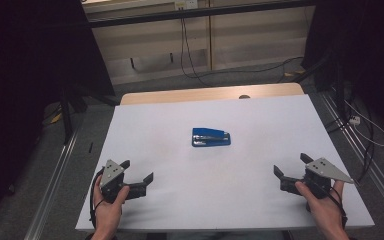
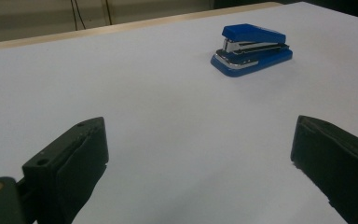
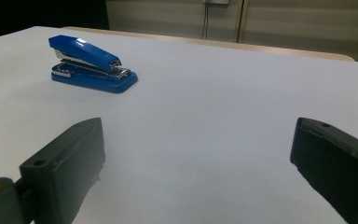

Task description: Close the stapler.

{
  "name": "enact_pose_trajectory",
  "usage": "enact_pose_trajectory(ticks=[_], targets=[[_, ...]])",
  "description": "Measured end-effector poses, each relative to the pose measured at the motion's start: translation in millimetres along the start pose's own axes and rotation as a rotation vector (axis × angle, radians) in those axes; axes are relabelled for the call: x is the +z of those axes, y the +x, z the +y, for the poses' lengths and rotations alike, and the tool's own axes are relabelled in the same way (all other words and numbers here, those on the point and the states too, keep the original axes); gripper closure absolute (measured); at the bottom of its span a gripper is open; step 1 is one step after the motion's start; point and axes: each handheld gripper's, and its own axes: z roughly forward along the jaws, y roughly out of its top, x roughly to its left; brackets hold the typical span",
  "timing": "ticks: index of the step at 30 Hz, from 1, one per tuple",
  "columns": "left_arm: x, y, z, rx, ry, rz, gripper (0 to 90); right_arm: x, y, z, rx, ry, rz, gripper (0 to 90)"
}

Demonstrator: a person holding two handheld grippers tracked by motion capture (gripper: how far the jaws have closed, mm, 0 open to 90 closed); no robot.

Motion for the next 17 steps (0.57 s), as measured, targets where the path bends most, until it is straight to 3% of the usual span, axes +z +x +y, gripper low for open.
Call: enact_pose_trajectory(ticks=[17], targets=[[9.6, -3.4, 1.2, 0.016, 0.022, -0.021, 4.0, 4.8, -2.1, 0.9, -0.001, -0.018, -0.011, 2.9]])
